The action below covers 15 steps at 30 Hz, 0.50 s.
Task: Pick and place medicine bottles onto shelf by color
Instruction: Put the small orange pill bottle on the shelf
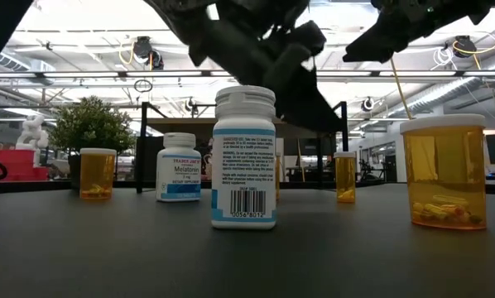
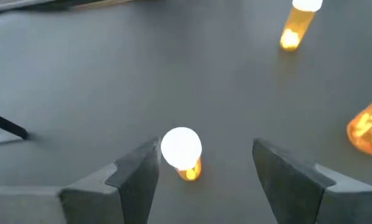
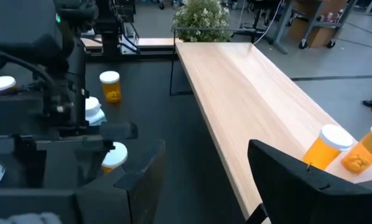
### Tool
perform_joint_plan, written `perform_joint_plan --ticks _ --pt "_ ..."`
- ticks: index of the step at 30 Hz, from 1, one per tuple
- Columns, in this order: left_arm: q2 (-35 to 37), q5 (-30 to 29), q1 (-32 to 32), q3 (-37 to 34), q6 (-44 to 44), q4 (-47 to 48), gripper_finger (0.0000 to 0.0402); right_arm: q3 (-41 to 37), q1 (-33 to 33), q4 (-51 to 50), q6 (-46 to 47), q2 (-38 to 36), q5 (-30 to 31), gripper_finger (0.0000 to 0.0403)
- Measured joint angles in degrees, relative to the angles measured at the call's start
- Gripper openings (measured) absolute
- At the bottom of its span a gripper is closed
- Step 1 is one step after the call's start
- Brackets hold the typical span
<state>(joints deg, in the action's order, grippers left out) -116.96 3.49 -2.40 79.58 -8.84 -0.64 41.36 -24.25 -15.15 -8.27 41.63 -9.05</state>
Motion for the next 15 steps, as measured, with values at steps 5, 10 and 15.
perform_joint_plan --ticks 5,10,15 --pt "-1.8 -2.3 0.5 0.0 1.1 -3.6 0.0288 0.0 0.0 -0.2 1.0 0.0 0.0 0.0226" --pt "-2.0 -3.1 1.5 0.0 1.4 -4.0 0.0294 0.0 0.0 -0.3 1.1 0.0 0.0 0.0226" --pt "-2.0 -2.0 1.6 0.0 1.3 -3.5 0.0278 0.0 0.0 -0.3 1.1 0.0 0.0 0.0226"
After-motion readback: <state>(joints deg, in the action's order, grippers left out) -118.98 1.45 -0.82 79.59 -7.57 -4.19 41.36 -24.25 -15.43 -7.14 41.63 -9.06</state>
